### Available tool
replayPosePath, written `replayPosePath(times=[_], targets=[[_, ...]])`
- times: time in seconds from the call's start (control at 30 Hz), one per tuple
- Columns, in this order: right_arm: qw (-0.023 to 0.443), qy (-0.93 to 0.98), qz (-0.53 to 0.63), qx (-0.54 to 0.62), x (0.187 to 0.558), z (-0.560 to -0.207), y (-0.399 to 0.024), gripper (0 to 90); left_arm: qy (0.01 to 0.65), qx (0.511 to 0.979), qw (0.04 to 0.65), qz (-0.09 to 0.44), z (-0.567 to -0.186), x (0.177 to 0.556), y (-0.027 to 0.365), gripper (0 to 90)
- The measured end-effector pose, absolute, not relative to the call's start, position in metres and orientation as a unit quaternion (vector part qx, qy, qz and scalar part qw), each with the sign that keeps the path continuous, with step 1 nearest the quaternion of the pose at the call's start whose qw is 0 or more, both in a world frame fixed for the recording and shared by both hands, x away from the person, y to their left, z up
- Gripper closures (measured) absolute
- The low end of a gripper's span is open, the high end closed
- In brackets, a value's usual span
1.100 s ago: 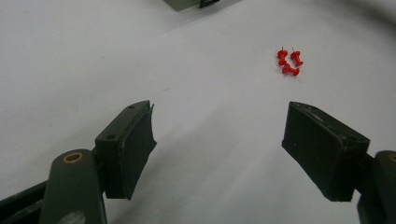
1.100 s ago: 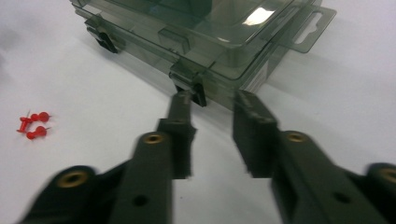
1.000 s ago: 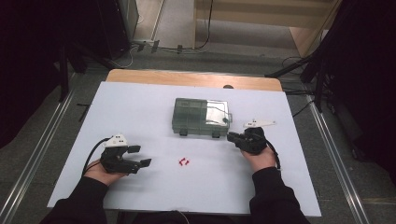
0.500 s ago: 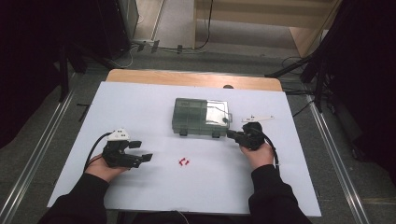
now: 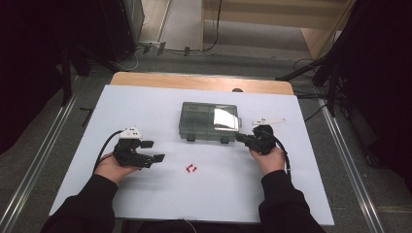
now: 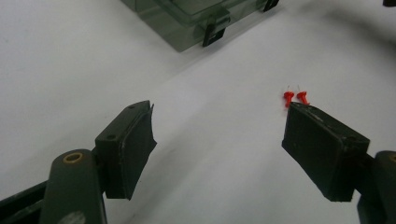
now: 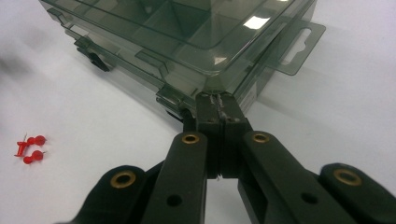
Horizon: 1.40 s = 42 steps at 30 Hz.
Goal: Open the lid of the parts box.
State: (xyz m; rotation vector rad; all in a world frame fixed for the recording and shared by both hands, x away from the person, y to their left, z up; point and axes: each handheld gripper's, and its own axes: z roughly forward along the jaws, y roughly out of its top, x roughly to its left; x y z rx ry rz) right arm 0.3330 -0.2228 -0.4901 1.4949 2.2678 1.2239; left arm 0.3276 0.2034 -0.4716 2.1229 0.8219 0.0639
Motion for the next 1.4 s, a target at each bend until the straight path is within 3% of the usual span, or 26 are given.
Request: replayPosePath(times=[1.4], targets=[[0.07, 0.766, 0.409, 0.49, 0.348, -0.471, -0.217, 90.0, 0.314, 0.853, 0.416, 0.035, -0.465, 0.381, 0.166, 26.7]])
